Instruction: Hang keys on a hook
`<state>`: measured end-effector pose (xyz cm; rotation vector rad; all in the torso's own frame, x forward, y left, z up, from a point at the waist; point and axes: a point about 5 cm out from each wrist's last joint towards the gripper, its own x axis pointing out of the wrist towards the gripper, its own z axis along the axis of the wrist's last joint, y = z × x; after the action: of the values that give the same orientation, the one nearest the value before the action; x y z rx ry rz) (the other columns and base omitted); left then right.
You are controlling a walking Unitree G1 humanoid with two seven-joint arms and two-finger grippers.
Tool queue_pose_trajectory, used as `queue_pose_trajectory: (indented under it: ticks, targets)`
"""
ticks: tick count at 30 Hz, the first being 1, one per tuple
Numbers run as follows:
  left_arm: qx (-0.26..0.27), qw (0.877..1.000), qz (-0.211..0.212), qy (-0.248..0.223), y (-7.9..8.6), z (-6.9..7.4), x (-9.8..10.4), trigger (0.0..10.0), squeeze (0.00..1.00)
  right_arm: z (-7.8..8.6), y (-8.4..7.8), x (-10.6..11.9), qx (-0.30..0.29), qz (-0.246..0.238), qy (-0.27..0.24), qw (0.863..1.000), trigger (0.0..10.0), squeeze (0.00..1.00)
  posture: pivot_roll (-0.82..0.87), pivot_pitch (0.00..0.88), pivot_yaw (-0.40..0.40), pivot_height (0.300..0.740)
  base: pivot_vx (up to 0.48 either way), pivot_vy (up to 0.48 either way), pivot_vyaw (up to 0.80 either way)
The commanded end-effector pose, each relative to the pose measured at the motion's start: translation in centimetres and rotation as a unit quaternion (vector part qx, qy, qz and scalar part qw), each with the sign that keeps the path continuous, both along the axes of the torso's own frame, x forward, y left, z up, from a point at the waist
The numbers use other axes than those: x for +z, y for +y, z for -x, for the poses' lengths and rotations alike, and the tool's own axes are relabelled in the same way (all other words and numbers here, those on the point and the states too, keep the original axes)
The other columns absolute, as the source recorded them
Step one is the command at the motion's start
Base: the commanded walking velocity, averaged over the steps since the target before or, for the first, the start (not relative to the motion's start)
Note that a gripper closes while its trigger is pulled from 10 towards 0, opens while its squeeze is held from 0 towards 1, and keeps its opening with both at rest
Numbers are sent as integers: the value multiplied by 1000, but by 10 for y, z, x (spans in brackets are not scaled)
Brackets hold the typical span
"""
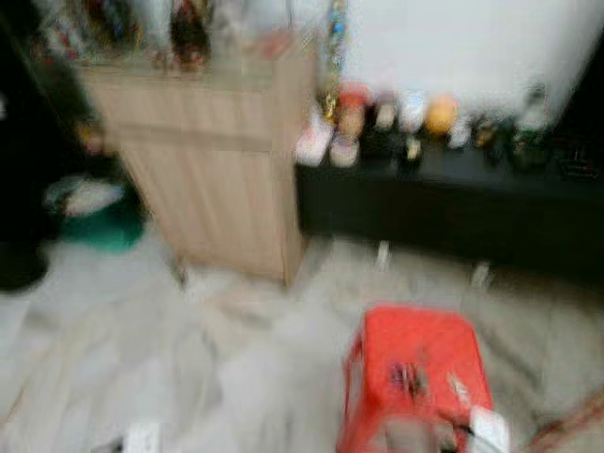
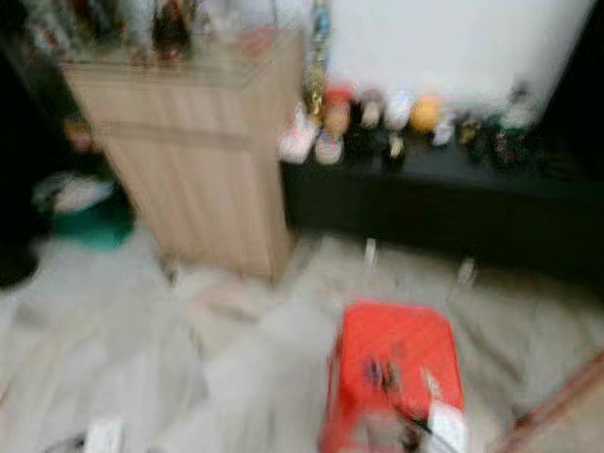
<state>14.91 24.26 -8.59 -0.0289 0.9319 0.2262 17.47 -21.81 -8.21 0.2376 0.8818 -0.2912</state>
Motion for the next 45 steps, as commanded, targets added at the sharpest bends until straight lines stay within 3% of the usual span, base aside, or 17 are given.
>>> queue_pose_trajectory:
  ticks: [1,15,24,26,27,28,30,31,33,34,35,39,42,43,45]
  targets:
    - [1,1000,-15,4,9,3,2,10000,0,-3,8,0,-6,-13,-7,1000,10000,0,16,0,7,740,281,0,0]
    - [-3,1000,-15,6,5,5,0,10000,0,-13,3,6,-24,-2,-32,999,10000,0,8,0,8,740,39,0,-226]
    - [0,1000,-22,-7,7,2,2,10000,0,-30,6,17,-16,-2,-76,997,10000,0,22,0,-4,740,0,0,0]
    - [19,996,-26,-81,15,-24,18,10000,0,-52,4,33,8,15,-139,990,10000,0,34,0,-27,740,0,0,0]
    - [19,996,-26,-81,15,-24,18,10000,0,-52,4,33,8,15,-139,990,10000,0,34,0,-27,740,0,0,0]
    - [28,987,-31,-154,22,-49,37,10000,0,-68,2,49,33,33,-190,981,10000,0,35,0,-29,740,0,0,0]
    - [21,979,-38,-201,23,-65,50,10000,0,-75,2,55,54,42,-209,975,10000,0,36,0,-39,740,0,0,0]
    - [-10,956,-52,-289,20,-92,76,10000,0,-84,3,64,77,52,-234,968,10000,0,32,0,-49,740,0,0,0]
    - [-10,956,-52,-289,20,-92,76,10000,0,-84,3,64,77,52,-234,968,10000,0,32,0,-49,740,0,0,0]
    - [-40,929,-66,-362,12,-109,100,10000,0,-94,6,74,93,53,-262,959,10000,0,39,0,-64,740,0,0,0]
    - [-52,916,-72,-392,5,-113,110,10000,0,-99,10,79,107,52,-276,954,10000,0,40,0,-72,740,0,0,0]
    - [-61,901,-77,-422,-4,-115,119,10000,0,-104,15,85,126,51,-292,947,10000,0,48,0,-88,740,0,0,0]
    - [-65,880,-75,-464,-19,-111,130,10000,0,-105,21,89,136,48,-318,937,10000,0,65,0,-102,740,0,0,0]
    - [-65,880,-75,-464,-19,-111,130,10000,0,-105,21,89,136,48,-318,937,10000,0,65,0,-102,740,0,0,0]
    - [-77,867,-70,-486,-29,-103,136,10000,0,-99,23,88,133,53,-330,933,10000,0,87,0,-122,740,0,0,0]
